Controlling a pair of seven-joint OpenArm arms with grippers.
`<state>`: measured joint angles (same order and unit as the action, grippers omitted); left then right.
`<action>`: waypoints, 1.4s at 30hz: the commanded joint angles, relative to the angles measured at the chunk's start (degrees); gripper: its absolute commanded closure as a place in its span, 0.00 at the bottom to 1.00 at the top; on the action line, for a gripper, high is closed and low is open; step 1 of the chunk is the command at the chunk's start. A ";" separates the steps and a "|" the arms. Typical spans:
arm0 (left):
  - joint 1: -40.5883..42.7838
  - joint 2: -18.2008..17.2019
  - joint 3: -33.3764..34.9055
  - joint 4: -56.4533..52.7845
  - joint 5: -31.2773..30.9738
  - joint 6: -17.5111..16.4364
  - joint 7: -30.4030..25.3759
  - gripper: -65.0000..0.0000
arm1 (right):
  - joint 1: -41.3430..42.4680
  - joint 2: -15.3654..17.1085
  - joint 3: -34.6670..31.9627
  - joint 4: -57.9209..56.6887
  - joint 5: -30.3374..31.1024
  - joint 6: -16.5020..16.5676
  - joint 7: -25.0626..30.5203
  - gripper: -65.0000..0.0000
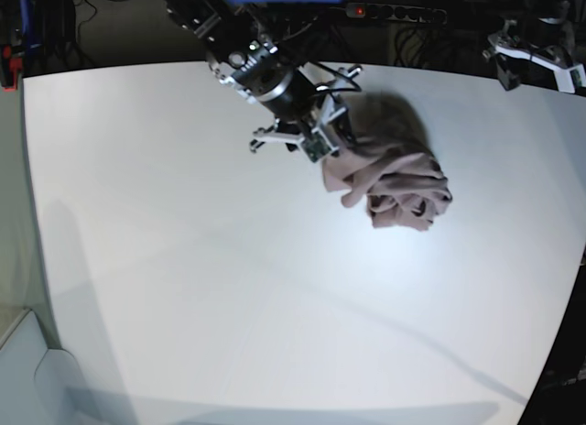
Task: Layout the t-shirt on the table in an organized manner, then fold the t-shirt properly
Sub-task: 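Lift the t-shirt with the right gripper and drag it across the table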
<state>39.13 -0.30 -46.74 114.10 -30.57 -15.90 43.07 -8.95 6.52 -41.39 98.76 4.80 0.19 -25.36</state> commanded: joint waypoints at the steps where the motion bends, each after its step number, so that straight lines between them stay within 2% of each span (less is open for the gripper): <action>1: 0.47 -0.45 -0.42 0.75 -0.69 -0.23 -1.18 0.50 | 0.55 -0.41 0.02 0.98 0.17 0.12 1.58 0.91; 2: 0.47 -0.45 -0.42 0.75 -0.69 -0.23 -1.18 0.50 | 1.17 -0.41 0.20 1.24 0.17 0.12 1.41 1.00; 7: 0.47 -0.45 -0.42 0.75 -0.77 -0.23 -1.18 0.50 | 3.54 -0.15 3.54 4.40 0.17 0.12 1.23 1.00; 10: 0.47 -0.45 -0.42 0.75 -0.77 -0.23 -1.18 0.50 | 4.16 -0.06 10.92 9.06 1.40 0.12 1.15 1.00; 13: 0.47 -0.63 -0.42 0.75 -0.77 -0.23 -1.18 0.50 | 6.44 -0.41 23.50 11.96 7.38 -0.14 0.79 1.00; 15: 0.47 -0.63 -0.42 0.75 -0.77 -0.23 -1.18 0.50 | 8.99 -0.50 33.17 11.96 15.55 -0.14 -1.76 1.00; 18: 0.47 -0.72 -0.42 0.75 -0.77 -0.23 -1.18 0.50 | 12.16 -0.06 40.64 9.50 25.05 -0.05 -7.47 1.00; 21: -0.06 -0.80 -0.34 1.02 -0.77 -0.23 -1.18 0.50 | 13.13 0.03 44.77 5.90 28.13 0.03 -9.67 1.00; 27: -0.67 -0.89 -0.34 0.93 -0.77 -0.23 -1.18 0.50 | 11.54 0.03 45.47 6.87 28.39 0.12 -9.67 1.00; 31: -0.67 -0.89 -0.25 0.93 -0.77 -0.23 -1.18 0.50 | 11.90 2.14 45.65 12.05 28.48 0.12 -9.93 1.00; 34: -0.67 -0.98 -0.34 0.84 -0.77 -0.32 -1.18 0.50 | 12.77 2.31 44.86 14.16 28.48 0.21 -10.02 1.00; 40: -0.15 -0.98 -0.34 1.02 -0.77 -0.32 -1.18 0.50 | 15.59 2.75 29.12 15.39 28.48 0.30 -10.11 1.00; 42: -0.06 -0.98 -0.34 0.93 -0.42 -0.32 -1.09 0.50 | 16.03 1.43 25.08 16.01 28.39 1.00 -10.37 1.00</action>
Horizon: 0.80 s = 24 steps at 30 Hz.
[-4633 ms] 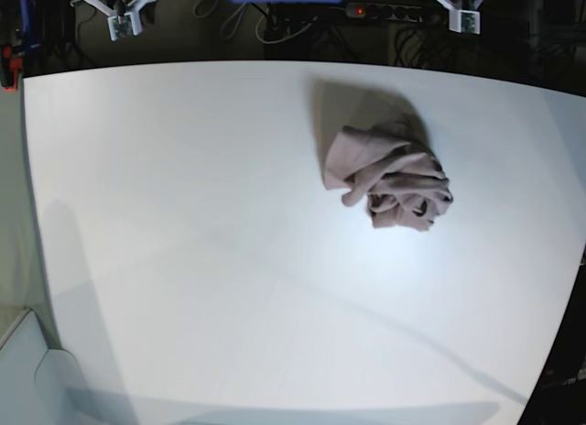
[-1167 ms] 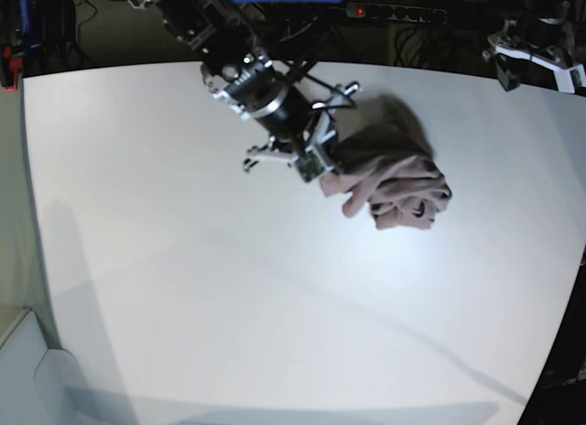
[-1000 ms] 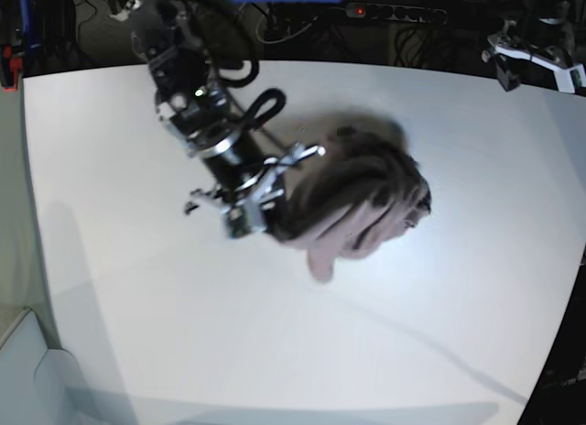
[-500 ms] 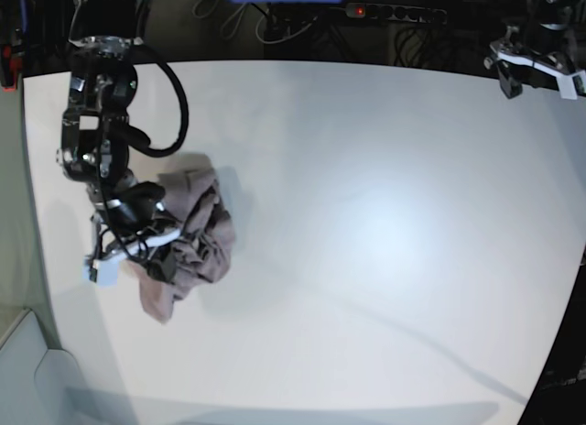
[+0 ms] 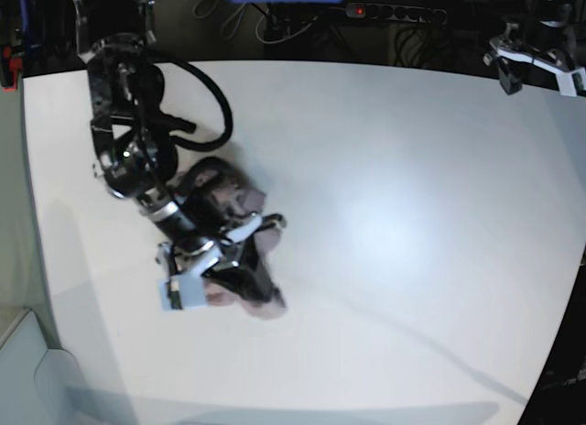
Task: Layout the t-shirt on the table in an organized manner, then fold the t-shirt properly
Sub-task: 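Lift the t-shirt with the right gripper and drag it across the table, then regrasp the shirt with the right gripper and pull it outward to spread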
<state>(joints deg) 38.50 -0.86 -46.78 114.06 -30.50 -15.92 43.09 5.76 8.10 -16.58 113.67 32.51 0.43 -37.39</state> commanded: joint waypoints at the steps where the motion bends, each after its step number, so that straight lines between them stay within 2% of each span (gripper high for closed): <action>1: 1.10 -0.41 -0.29 0.97 -0.40 -0.30 -1.11 0.50 | 1.67 -0.93 -1.22 1.19 0.67 1.99 0.95 1.00; 3: 2.07 -0.41 -0.29 1.24 -0.75 -0.30 -1.11 0.50 | 3.34 -2.52 -1.93 1.19 0.67 4.98 0.42 1.00; 5: 2.86 -0.41 -0.29 1.24 -0.58 -0.30 -1.11 0.50 | 6.50 -4.80 -0.78 1.10 0.67 5.42 0.68 1.00; 10: 4.53 -0.50 -0.56 1.32 -0.40 -0.30 -1.11 0.50 | 16.70 -7.79 12.14 -4.35 0.76 5.42 0.33 1.00; 13: 4.53 -0.50 -2.93 1.32 -0.75 -0.30 -1.11 0.50 | 21.45 -7.97 16.89 -13.32 0.76 5.42 0.33 1.00; 19: 4.09 -0.50 -3.63 1.32 -0.84 -0.30 -1.11 0.50 | 22.94 -7.97 16.36 -30.90 0.76 5.77 1.30 1.00; 21: 4.00 -0.50 -3.54 1.32 -0.93 -0.30 -1.11 0.50 | 23.82 -7.70 16.36 -35.21 0.76 5.77 4.02 1.00; 24: 4.00 -0.50 -3.54 1.32 -0.93 -0.30 -1.11 0.50 | 23.91 -5.07 16.36 -38.11 0.67 5.42 6.40 1.00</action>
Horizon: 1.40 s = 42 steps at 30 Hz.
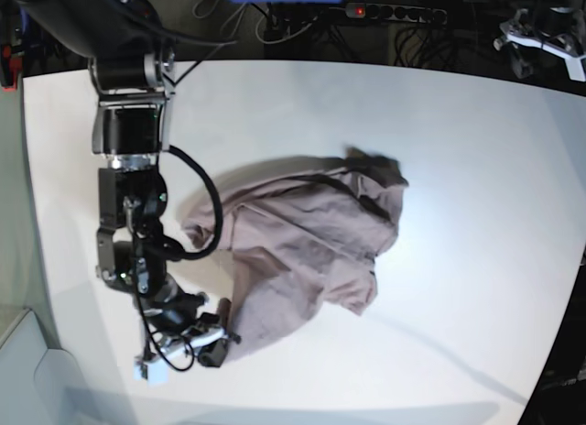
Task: Layout the t-shirt on the table in an organized manner, then fold the t-shirt properly
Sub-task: 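Regrasp the shirt with the right gripper and pull it outward to spread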
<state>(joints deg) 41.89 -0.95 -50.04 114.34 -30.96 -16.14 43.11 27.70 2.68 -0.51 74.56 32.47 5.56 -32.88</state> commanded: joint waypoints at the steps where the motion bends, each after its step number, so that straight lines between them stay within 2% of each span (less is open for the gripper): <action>1: 0.62 -0.41 -0.29 1.04 -0.47 -0.17 -1.13 0.50 | 2.14 1.23 0.29 -0.06 0.72 0.28 2.33 1.00; 4: -0.26 -0.41 -0.29 1.04 -0.47 -0.17 -1.13 0.50 | 2.32 3.26 3.72 -2.43 0.81 0.28 1.81 0.99; 5: -0.61 -0.41 -0.29 1.04 -0.47 -0.17 -1.13 0.50 | 2.14 3.43 5.39 -2.96 0.81 0.28 1.81 0.96; 7: -0.61 -0.41 -0.02 1.04 -0.47 -0.17 -1.13 0.50 | 0.91 3.52 10.05 -3.40 0.81 0.37 1.54 0.87; 10: -1.49 -0.41 0.06 1.04 -0.47 -0.17 -1.13 0.49 | -1.73 4.14 14.10 -1.38 0.89 0.64 -1.89 0.73; 14: -3.08 -0.94 0.06 1.13 -0.47 -0.17 1.24 0.49 | -5.59 3.78 18.58 5.74 0.89 0.64 -6.81 0.53; 16: -3.95 -1.38 -0.20 1.04 -0.47 -0.17 3.17 0.49 | -8.58 2.47 19.46 12.25 2.30 0.72 -9.09 0.46; 18: -4.31 -1.47 -0.20 1.04 -0.47 -0.17 3.52 0.49 | -11.75 1.67 17.17 18.67 4.94 0.90 -11.38 0.45; 20: -4.31 -1.55 -0.20 1.04 -0.47 -0.17 3.61 0.49 | -14.56 1.23 11.99 24.12 7.05 2.13 -13.14 0.45; 24: -4.92 -1.55 -0.29 1.04 -0.47 -0.17 3.96 0.49 | -18.52 -2.02 0.12 27.19 6.87 2.39 -13.05 0.45; 29: -4.75 -1.55 -0.38 1.04 -0.47 -0.17 4.05 0.49 | -18.78 -6.24 -9.90 20.25 2.12 2.39 -12.17 0.45; 33: -4.75 -1.55 -0.38 1.04 -0.47 -0.17 4.05 0.49 | -15.18 -6.41 -15.88 11.81 1.77 2.39 -9.09 0.45; 42: -4.66 -1.55 -0.46 1.04 -0.47 -0.17 4.05 0.49 | -11.75 -5.27 -17.82 4.60 1.69 2.39 -6.37 0.45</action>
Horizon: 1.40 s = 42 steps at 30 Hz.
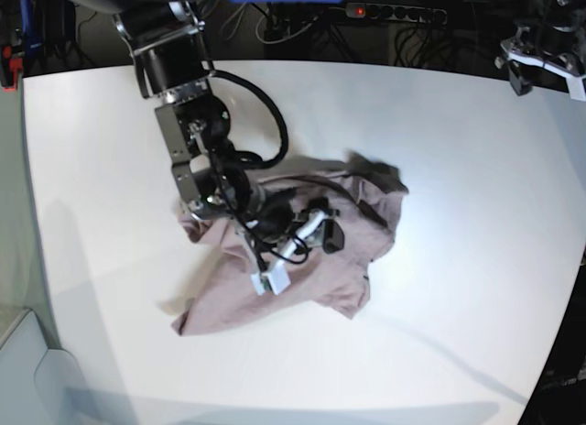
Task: Layout the t-shirt on the table in an organized manner, then fold the t-shirt properly
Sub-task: 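Regrasp the shirt with the right gripper and pull it outward to spread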
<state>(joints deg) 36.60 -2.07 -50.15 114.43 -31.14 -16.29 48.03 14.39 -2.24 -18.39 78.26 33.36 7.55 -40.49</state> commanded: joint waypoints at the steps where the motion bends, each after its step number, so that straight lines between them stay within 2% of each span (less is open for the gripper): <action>1: 0.63 -0.44 -0.35 0.95 -0.29 -0.01 -0.87 0.49 | 1.56 -0.27 -0.02 0.20 0.79 0.40 1.24 0.45; 13: 0.28 -0.44 -0.27 0.95 -0.29 -0.01 -0.87 0.49 | 2.18 1.58 -0.11 -1.91 0.79 0.40 3.08 0.45; 16: 0.28 -0.44 -0.27 0.95 -0.29 -0.01 -0.87 0.49 | 1.56 1.76 -2.31 -1.91 0.79 0.40 3.35 0.47; 19: 0.28 -0.35 -0.27 0.95 -0.29 -0.01 -0.87 0.49 | 1.04 1.76 -3.28 -1.91 0.79 0.49 3.52 0.59; 25: 0.28 -0.09 -0.27 0.95 -0.29 -0.01 -0.87 0.49 | 0.42 1.76 -3.63 -1.73 0.79 0.49 3.44 1.00; 28: 0.28 0.00 -0.27 0.95 -0.29 -0.01 -0.95 0.49 | 0.77 1.84 -3.19 -0.59 0.97 0.58 3.52 1.00; 34: 0.37 0.09 -0.35 0.86 -0.29 -0.01 -1.04 0.49 | -1.95 2.28 6.57 16.20 1.49 0.58 3.00 1.00; 37: 0.46 0.09 -0.35 0.86 -0.29 -0.01 -1.04 0.49 | -2.66 2.64 14.13 23.59 6.59 0.58 0.27 1.00; 42: 0.28 0.09 -0.35 0.95 -0.38 -0.01 -1.13 0.49 | -3.01 7.65 28.46 24.73 13.98 0.58 -2.19 1.00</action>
<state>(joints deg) 36.42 -1.72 -50.15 114.43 -31.05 -16.29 47.77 10.28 5.41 10.55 101.97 45.65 7.73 -44.29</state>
